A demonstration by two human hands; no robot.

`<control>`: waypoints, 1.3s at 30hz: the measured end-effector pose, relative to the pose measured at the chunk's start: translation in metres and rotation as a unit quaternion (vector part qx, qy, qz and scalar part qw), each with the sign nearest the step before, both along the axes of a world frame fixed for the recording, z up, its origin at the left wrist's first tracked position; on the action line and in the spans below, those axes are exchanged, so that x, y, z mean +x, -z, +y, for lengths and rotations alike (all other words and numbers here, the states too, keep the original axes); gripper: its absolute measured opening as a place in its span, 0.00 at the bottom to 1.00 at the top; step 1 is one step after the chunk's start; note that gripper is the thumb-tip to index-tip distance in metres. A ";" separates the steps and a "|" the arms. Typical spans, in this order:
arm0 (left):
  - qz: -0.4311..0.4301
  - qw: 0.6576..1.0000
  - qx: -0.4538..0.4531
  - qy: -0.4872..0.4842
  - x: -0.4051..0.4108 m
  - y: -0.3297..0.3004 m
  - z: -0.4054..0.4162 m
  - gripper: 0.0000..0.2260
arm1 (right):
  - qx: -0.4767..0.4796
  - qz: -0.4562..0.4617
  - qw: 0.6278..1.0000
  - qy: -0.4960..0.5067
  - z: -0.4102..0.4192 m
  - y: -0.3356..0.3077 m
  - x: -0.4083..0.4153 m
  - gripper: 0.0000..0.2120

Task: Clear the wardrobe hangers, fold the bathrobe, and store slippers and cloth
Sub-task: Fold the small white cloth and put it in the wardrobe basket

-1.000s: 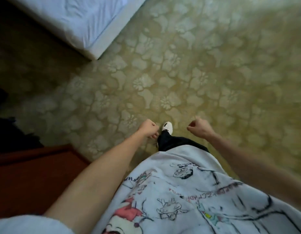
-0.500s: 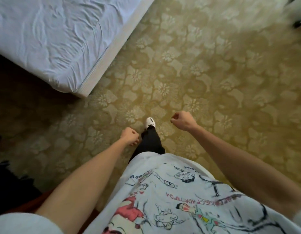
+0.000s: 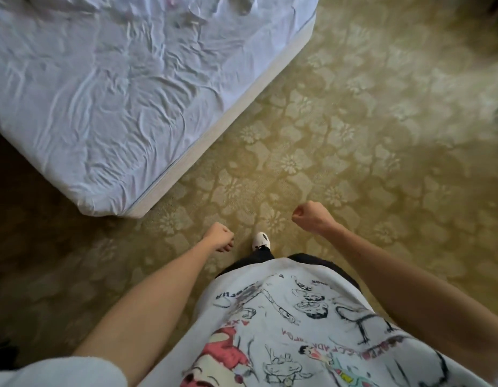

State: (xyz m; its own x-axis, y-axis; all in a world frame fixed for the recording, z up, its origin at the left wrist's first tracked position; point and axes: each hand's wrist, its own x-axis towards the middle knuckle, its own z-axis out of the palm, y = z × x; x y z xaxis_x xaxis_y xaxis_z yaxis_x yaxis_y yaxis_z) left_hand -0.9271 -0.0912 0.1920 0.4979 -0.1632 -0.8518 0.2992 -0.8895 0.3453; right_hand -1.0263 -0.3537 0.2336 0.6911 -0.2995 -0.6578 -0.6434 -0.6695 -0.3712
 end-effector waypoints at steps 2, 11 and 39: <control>-0.001 1.000 -0.019 0.012 0.041 -0.009 -0.044 0.11 | -0.014 0.006 1.000 0.011 -0.042 -0.002 0.025 0.11; 0.004 0.996 -0.093 0.007 0.220 -0.018 -0.243 0.06 | -0.030 0.049 0.998 0.036 -0.218 0.017 0.159 0.12; -0.007 0.907 -0.031 -0.419 0.647 -0.005 -0.281 0.06 | -0.022 0.035 0.922 -0.386 -0.284 0.030 0.816 0.11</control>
